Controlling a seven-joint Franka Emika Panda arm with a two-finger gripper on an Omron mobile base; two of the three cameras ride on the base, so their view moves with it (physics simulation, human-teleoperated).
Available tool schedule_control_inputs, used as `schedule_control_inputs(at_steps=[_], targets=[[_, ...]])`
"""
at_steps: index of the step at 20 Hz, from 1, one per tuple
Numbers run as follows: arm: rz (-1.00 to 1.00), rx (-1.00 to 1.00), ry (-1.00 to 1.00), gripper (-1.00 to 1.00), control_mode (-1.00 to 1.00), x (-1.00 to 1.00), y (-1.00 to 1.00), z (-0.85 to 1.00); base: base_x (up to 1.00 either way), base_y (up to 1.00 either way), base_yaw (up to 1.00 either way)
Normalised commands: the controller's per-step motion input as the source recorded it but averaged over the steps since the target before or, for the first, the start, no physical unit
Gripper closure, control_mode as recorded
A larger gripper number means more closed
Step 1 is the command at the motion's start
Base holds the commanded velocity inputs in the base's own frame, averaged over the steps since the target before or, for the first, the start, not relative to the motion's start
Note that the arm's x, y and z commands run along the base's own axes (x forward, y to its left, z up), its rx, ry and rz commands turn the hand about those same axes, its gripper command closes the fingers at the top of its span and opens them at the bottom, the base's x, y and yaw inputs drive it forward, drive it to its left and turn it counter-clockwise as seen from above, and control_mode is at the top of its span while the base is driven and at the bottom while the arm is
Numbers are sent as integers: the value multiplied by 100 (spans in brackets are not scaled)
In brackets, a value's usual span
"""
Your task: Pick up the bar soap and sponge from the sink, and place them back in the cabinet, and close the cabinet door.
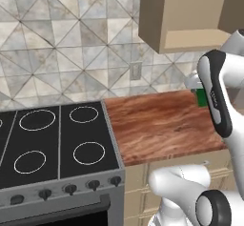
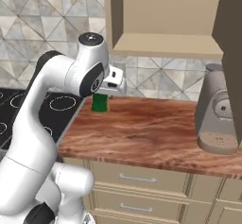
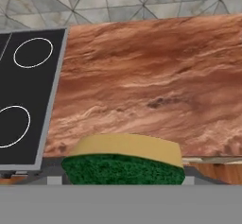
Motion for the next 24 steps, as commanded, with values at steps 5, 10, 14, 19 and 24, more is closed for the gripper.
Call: schedule_control_inputs(at_steps=[5,10,14,19,24], targets=[[0,0,0,100,100,0,0,0,4,-59,34],[0,0,0,100,100,0,0,0,25,-48,22],[0,0,0,100,100,0,0,0,14,-10,6],[0,-5,-9,100,-100,7,-2,31,7,0,0],[1,-3,-26,100,-100,44,-31,95,0,0,0]])
